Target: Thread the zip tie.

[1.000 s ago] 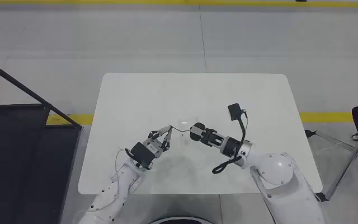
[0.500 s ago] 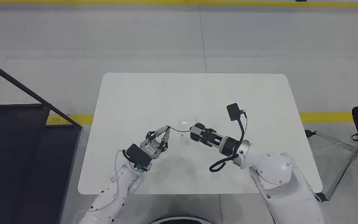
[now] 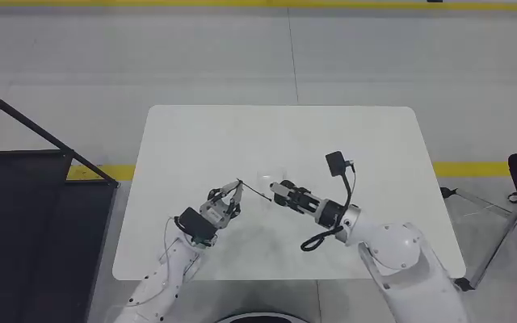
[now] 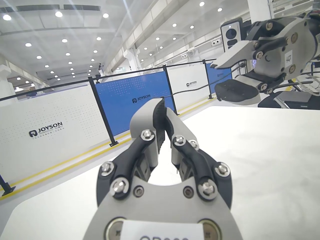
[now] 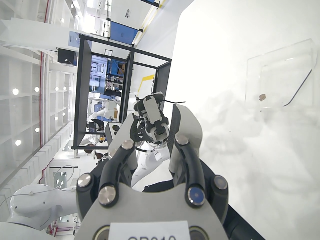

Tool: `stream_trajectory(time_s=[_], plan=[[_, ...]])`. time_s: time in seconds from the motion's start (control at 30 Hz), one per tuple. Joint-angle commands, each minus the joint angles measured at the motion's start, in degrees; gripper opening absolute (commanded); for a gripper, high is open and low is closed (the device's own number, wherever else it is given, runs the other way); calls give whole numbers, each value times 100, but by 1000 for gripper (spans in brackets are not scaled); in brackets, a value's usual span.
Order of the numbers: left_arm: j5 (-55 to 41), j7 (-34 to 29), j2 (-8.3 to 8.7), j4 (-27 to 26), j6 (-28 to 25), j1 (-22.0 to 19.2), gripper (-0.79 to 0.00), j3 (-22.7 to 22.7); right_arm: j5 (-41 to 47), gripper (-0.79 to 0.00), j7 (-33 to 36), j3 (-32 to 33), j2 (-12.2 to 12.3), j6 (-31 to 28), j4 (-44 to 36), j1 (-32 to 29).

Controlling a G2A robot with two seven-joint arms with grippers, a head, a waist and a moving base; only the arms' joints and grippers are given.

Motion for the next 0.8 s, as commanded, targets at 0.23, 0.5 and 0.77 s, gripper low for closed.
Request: stream_trajectory(time_s=[0.23,0.5,0.77], plan=[[61,-102,-16,7,153,-19,-785,15,5,-477,-81,112,32,-632,-101,-403],[71,-139,-34,62,162,-88,-785,44,-66,-523,-292,28,22,-928,-90,-546],[110,-198,-45,94,143,-137,-785,70,-119,-526,-351,-121,-7,-801,2,-385]])
